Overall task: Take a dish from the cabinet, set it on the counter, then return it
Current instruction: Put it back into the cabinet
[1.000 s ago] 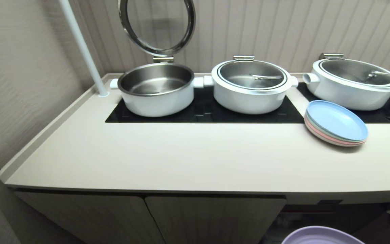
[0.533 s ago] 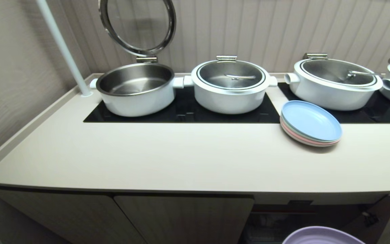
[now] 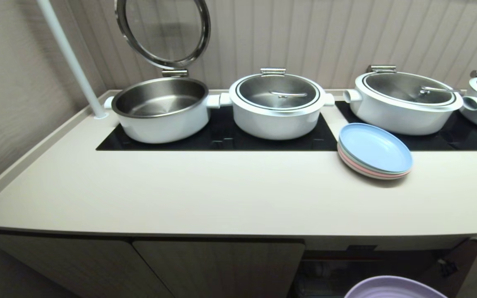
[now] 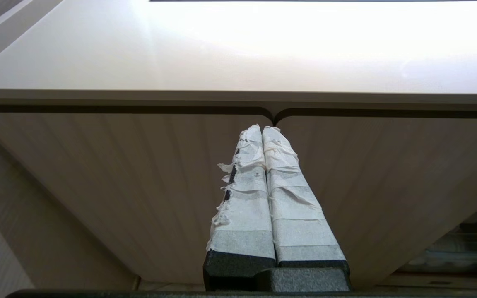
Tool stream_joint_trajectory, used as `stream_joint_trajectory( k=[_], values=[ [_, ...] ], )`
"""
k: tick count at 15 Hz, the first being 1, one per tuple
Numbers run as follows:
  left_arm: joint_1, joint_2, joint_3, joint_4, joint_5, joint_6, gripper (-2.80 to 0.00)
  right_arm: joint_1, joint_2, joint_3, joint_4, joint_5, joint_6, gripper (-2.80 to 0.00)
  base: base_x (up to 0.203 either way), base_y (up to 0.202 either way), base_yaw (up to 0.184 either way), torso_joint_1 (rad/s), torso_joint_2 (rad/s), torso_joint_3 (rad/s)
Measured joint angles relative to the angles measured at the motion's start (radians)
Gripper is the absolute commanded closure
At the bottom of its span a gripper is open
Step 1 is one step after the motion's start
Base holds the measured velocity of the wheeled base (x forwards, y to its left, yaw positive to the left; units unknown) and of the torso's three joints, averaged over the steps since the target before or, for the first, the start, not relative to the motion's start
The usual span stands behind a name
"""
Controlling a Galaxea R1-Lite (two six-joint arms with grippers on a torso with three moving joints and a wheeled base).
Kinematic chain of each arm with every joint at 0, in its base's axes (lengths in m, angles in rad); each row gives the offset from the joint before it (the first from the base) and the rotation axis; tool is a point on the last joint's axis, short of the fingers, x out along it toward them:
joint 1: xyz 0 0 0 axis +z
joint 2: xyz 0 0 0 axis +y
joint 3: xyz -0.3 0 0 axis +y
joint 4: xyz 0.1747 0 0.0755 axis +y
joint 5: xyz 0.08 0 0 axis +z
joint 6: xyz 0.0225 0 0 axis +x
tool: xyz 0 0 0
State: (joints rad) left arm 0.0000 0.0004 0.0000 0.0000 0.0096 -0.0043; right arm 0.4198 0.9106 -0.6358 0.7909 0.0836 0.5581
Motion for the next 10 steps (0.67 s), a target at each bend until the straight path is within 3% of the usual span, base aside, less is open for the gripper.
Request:
stream_joint_trajectory(
  k=[10],
  values=[
    [0.0, 0.0, 0.0, 0.0, -0.001, 0.0, 0.0, 0.0, 0.009, -0.032, 0.01, -0.001, 0.001, 0.0, 0.0, 0.0, 0.0, 0.0, 0.0, 0.0]
  ],
)
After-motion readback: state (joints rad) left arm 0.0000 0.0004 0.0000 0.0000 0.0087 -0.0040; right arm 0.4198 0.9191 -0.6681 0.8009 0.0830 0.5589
